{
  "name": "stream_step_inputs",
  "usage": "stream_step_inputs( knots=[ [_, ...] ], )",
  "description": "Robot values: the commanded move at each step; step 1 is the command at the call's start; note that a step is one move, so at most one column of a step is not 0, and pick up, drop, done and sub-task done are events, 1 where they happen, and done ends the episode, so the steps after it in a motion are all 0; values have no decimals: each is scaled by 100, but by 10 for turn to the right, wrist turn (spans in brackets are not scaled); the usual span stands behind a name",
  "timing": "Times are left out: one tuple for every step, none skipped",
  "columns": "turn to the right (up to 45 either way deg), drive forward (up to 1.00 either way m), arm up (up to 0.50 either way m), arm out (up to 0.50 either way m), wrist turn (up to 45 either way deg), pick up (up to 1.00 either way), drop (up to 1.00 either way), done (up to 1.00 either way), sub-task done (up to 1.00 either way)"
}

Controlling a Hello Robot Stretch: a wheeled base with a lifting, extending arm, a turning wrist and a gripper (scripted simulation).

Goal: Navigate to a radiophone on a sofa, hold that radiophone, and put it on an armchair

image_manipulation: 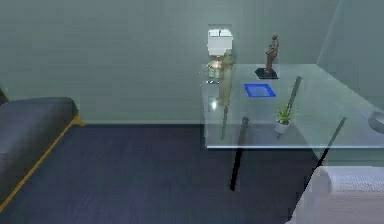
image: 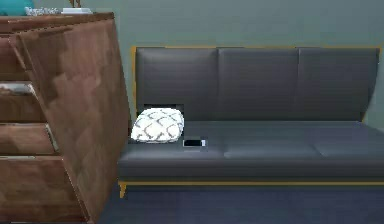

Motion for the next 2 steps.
stream_step_inputs(
  knots=[
    [-60, 0, 0, 0, 0, 0, 0, 0, 0],
    [0, 5, 0, 0, 0, 0, 0, 0, 0]
  ],
)
